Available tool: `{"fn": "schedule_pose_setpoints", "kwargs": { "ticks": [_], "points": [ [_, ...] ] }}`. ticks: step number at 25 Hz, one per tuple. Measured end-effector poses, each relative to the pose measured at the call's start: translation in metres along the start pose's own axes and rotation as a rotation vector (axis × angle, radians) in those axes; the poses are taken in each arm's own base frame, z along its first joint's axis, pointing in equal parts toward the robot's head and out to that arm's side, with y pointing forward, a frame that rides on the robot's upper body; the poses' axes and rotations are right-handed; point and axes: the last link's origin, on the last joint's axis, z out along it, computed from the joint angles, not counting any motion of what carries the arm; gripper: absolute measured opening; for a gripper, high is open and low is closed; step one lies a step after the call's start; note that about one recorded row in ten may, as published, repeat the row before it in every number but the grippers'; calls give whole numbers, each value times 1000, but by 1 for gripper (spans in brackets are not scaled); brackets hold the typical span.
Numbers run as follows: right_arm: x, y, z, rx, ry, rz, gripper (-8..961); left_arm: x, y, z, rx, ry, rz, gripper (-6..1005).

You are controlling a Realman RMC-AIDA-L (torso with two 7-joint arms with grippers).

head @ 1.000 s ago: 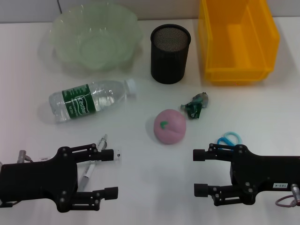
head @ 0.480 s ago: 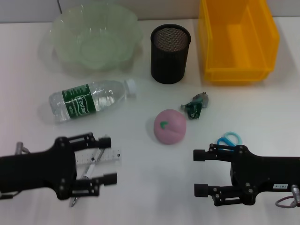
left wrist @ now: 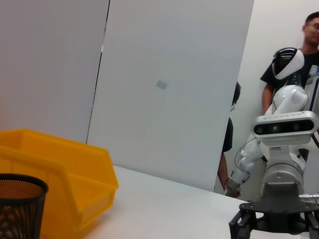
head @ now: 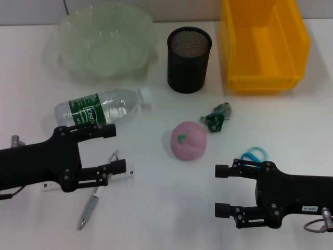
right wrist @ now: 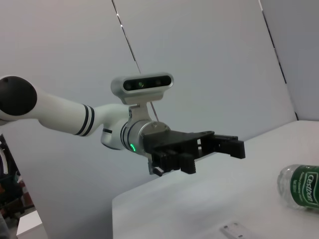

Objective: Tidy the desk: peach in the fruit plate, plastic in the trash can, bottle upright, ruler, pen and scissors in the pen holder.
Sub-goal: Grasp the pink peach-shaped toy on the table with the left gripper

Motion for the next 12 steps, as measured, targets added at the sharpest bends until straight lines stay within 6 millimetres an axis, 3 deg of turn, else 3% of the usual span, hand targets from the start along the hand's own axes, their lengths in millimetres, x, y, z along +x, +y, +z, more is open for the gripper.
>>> {"fn": "schedule_pose_setpoints", "kwargs": {
  "ticks": [12],
  "points": [
    [-2,-1,1,13,-25,2,811,9,-13,11,7,-14,25,785]
  ]
}}
